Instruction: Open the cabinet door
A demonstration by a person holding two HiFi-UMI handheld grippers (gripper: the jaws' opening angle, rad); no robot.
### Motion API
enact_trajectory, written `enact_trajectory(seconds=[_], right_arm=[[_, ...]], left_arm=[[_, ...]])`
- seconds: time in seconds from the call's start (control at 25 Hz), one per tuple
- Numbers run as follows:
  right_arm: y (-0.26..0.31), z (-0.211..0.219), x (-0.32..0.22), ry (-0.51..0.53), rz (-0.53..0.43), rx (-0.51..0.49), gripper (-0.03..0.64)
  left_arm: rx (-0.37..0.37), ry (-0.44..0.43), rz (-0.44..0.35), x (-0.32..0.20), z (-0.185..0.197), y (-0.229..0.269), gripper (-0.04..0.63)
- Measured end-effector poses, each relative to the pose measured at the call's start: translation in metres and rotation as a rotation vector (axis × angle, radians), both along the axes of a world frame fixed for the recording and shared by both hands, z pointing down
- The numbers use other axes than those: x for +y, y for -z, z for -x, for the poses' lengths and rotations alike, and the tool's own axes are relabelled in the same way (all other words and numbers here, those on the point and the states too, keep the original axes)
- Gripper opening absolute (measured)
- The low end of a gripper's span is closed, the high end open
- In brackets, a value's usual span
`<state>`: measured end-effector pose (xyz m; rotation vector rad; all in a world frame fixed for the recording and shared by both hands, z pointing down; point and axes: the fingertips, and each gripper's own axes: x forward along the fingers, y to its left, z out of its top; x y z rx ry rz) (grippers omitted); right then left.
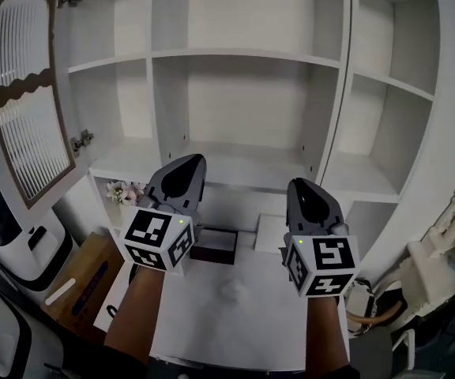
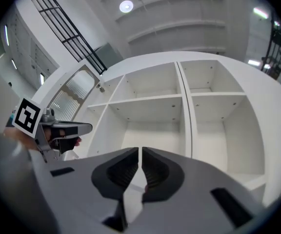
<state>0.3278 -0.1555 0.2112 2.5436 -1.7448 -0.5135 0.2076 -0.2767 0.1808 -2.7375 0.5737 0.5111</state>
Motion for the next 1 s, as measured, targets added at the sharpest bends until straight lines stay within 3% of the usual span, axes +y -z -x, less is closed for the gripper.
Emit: enact_trajectory(seconds=[0.2,0.28,0.4,0.76,1.0], right_arm=[[-0.039,-0.015,0.014,-0.043,0.053,-0.046,0.031],[-0.067,-0.019,0.016,-0.052,0.09,-0.089,0.031],[-0.106,-0.027,0.018,-0.07,0.147,-0.148,0.029],[-0.204,-0.017,0.008,-0.051,0.242,-0.279,0.025],[-0.209,-0.014,0.002,-0.06,0.251,-0.285,0.021]], left_arm=[[-0.081,-0.044,0.056,0.016,-0.034,-0.05,0.008],[-0.119,-0.046,0.116,0.018,-0.04,-0.081,0.008],[-0.15,-0.051,0.225,0.016,-0.042,-0.126,0.008],[-0.299,0.032,0.335,0.011,-0.022,-0.248,0.008],[-0.299,0.067,0.361,-0.002,-0.005,-0.255,0.008]])
